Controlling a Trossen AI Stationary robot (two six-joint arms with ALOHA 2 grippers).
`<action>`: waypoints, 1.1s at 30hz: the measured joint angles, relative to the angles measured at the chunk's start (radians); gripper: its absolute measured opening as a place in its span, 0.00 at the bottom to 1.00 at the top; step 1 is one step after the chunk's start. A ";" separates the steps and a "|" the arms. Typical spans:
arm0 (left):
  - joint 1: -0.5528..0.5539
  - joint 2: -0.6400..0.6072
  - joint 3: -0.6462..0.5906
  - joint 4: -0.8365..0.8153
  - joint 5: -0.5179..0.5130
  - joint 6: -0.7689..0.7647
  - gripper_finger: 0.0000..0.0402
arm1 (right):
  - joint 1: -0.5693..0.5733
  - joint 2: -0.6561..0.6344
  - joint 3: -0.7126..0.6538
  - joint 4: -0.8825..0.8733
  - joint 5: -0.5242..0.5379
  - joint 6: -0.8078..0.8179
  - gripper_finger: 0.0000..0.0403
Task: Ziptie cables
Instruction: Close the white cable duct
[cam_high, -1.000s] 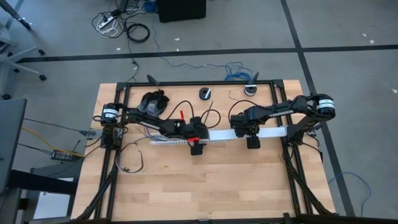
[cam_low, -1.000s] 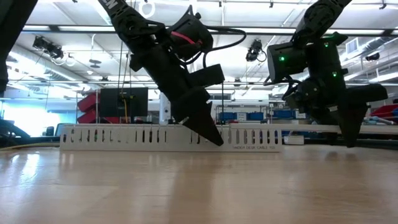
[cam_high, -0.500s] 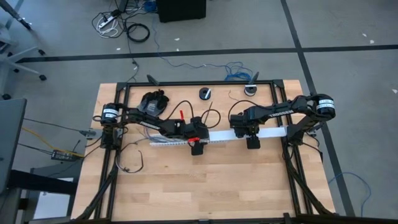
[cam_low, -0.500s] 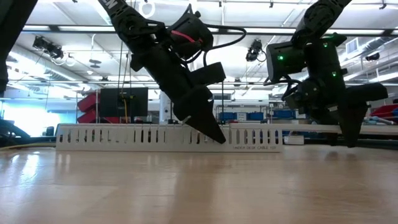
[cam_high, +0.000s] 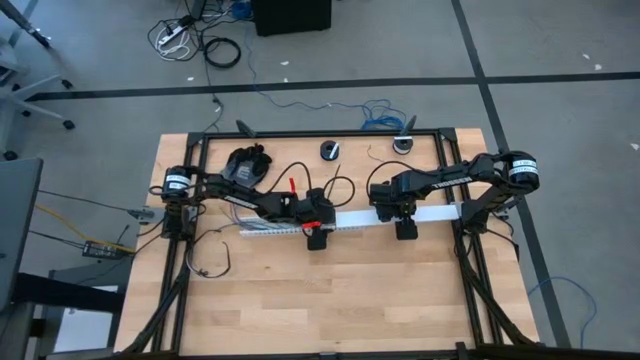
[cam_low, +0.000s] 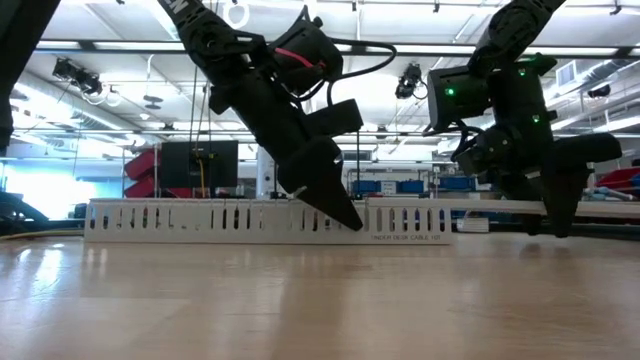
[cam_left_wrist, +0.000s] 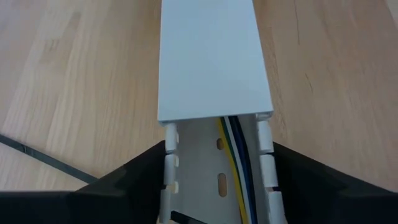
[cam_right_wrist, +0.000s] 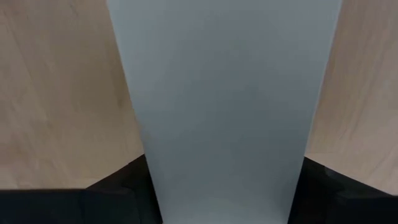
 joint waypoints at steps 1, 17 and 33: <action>0.000 0.000 0.000 -0.002 0.000 0.000 0.60 | 0.000 0.000 0.000 0.000 0.000 0.000 0.59; 0.000 0.000 0.001 -0.004 0.001 0.000 0.51 | -0.001 0.000 0.000 0.024 -0.039 -0.008 0.58; -0.001 0.000 0.001 -0.005 -0.035 0.008 0.52 | 0.001 0.000 0.000 0.069 -0.103 -0.015 0.56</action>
